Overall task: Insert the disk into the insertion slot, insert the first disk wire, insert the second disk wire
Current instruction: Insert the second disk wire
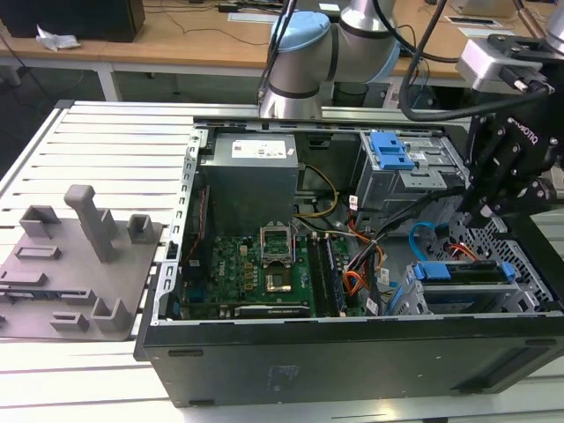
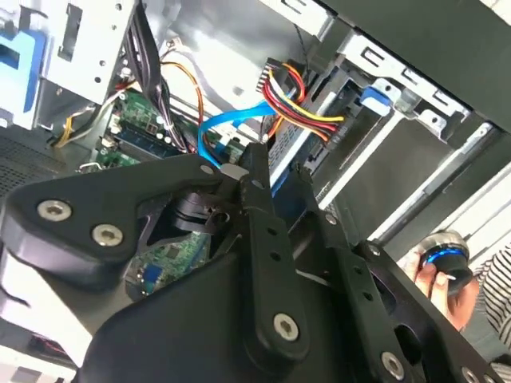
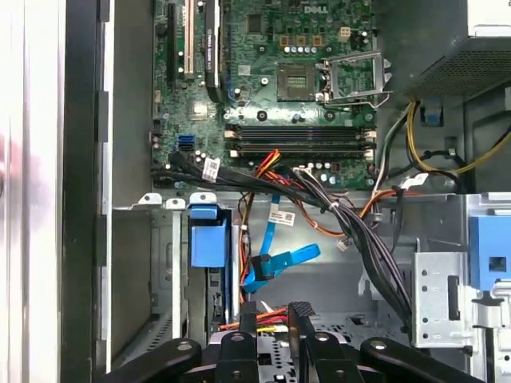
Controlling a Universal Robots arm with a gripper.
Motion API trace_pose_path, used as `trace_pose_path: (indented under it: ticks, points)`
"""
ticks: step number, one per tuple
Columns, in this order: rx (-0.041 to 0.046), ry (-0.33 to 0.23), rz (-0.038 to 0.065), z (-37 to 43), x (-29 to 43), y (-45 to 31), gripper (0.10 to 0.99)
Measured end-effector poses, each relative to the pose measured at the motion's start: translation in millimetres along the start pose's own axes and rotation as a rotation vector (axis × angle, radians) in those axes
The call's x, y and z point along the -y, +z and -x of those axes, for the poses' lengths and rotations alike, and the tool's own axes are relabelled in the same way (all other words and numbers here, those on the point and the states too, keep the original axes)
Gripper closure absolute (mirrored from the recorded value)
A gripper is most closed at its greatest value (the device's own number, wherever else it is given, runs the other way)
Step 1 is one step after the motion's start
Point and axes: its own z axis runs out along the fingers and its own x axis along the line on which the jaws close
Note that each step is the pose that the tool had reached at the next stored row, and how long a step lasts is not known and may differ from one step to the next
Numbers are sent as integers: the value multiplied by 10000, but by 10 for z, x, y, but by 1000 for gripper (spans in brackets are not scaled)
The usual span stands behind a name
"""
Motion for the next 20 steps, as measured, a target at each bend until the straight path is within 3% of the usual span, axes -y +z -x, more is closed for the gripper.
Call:
trace_pose_path:
  ticks: [6, 10, 12, 14, 16, 17, 20]
  points:
    - [-92, -1735, -17, 1, 0, 2, 784]
    - [-99, -1879, -18, 1, -5, 3, 784]
    - [-100, -1880, -22, 0, -59, 12, 784]
    - [-107, -1880, -31, -2, -198, 53, 784]
    - [-143, -1878, -31, -3, -284, 82, 784]
    - [-184, -1876, -29, -4, -329, 94, 784]
    - [-360, -1866, -16, -4, -375, 113, 784]
